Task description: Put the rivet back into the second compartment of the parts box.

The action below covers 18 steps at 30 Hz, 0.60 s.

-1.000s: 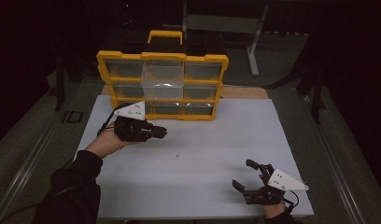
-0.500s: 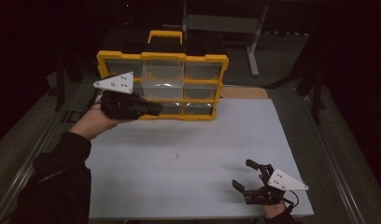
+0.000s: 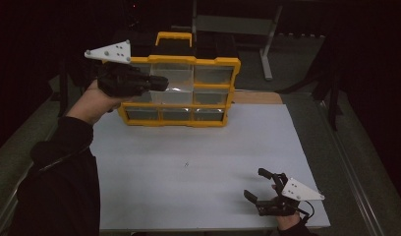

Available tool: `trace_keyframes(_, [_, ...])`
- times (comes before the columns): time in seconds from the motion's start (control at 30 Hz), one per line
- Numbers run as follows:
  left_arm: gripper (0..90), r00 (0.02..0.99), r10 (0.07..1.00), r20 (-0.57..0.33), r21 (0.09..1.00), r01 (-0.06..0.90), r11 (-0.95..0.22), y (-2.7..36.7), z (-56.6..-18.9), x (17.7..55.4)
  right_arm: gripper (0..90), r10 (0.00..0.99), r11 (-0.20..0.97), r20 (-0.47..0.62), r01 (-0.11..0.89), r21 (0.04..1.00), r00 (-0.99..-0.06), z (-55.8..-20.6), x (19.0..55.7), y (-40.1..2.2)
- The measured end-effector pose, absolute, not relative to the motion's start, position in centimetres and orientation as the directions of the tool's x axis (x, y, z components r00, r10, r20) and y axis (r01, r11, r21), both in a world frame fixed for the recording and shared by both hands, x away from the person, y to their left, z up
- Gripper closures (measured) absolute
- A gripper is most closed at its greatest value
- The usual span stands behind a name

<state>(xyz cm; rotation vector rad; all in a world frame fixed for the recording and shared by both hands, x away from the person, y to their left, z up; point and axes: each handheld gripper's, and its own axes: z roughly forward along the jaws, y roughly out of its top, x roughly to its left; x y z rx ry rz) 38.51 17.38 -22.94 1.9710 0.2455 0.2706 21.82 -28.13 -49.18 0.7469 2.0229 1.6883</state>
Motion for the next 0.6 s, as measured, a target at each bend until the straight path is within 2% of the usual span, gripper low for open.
trace_keyframes(0.2, [80.9,0.946,0.314,0.073,0.924,0.054,-0.377,17.4,-21.9,39.7,11.0,0.629,0.124,0.035,0.145,0.982,-0.777,-49.2,21.8,-28.2])
trace_keyframes(0.4, [80.9,0.932,0.356,0.059,0.91,0.096,-0.403,16.9,-21.7,41.3,11.0,0.628,0.127,0.032,0.143,0.982,-0.778,-49.2,21.8,-28.2])
trace_keyframes(0.6, [80.9,0.913,0.406,0.042,0.887,0.153,-0.436,16.4,-22.8,42.9,11.0,0.631,0.123,0.036,0.146,0.982,-0.775,-49.2,21.8,-28.3])
